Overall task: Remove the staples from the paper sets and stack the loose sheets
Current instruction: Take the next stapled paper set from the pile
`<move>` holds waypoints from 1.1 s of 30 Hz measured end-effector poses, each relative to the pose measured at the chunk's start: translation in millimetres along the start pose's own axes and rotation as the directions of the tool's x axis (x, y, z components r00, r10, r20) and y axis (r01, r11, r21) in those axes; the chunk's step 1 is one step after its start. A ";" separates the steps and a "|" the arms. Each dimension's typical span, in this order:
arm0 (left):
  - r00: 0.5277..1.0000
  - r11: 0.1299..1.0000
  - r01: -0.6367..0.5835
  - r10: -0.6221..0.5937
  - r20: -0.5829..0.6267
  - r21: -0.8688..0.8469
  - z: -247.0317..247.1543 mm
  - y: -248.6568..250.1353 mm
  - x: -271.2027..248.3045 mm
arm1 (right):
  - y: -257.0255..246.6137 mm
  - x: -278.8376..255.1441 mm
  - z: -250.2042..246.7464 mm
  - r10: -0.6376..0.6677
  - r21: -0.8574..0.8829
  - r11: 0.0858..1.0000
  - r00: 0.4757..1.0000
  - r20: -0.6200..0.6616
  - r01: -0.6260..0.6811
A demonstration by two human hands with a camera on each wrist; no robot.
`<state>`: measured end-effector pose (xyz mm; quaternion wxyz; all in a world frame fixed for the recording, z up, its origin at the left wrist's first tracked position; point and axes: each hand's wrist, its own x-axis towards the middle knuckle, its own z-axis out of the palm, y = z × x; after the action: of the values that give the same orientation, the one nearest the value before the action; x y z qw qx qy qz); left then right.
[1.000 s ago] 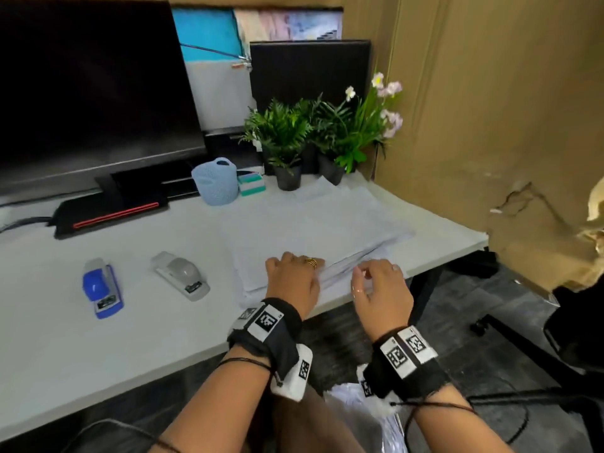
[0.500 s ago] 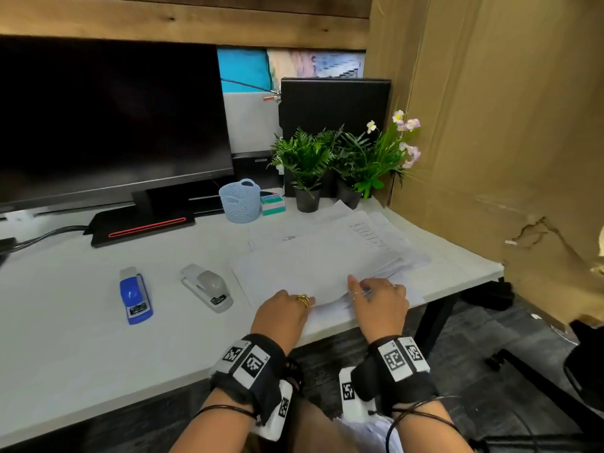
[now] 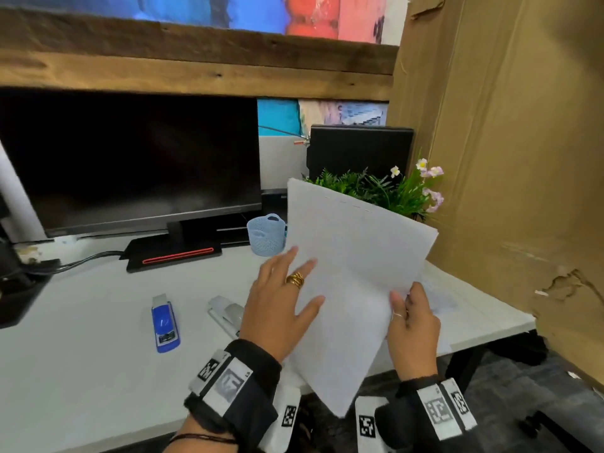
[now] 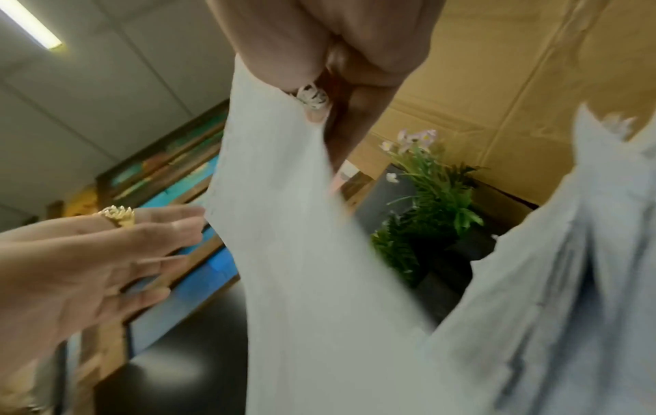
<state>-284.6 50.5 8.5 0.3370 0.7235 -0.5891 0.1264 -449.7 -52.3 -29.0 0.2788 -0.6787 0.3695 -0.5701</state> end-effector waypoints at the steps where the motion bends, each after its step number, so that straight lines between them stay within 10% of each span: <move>1: 0.997 1.000 -0.017 0.018 -0.076 0.012 -11.6 0.6 7.0 | -6.6 -0.3 0.7 -0.029 0.032 0.999 1.000 -0.007 0.029; 7: 0.912 0.954 -0.055 0.169 -0.373 0.296 -77.0 7.2 25.1 | -31.4 -27.9 27.3 -0.121 0.197 0.976 0.987 0.109 0.098; 14: 0.977 0.906 0.192 -0.140 -0.161 0.377 -115.4 -29.2 -12.3 | -47.6 -59.7 69.0 -0.116 0.198 0.980 0.775 0.621 -0.012; 20: 0.930 0.838 0.349 -0.367 -0.041 0.420 -139.9 -57.1 -41.5 | -76.6 -3.7 155.8 -0.020 -0.263 0.936 0.777 0.630 0.236; 28: 0.905 0.804 0.375 -0.424 0.004 0.462 -144.6 -71.6 -61.0 | -52.4 -5.7 225.5 0.399 -0.510 0.725 0.322 0.859 0.462; 33: 0.924 0.795 0.319 -0.382 0.018 0.515 -137.1 -80.8 -67.0 | -41.3 -4.9 236.5 0.422 -0.542 0.745 0.355 0.834 0.388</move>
<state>-197.8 195.5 43.8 0.1177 0.8888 -0.4103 0.1665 -210.7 -34.8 -44.7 0.1810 -0.9224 0.3269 0.0976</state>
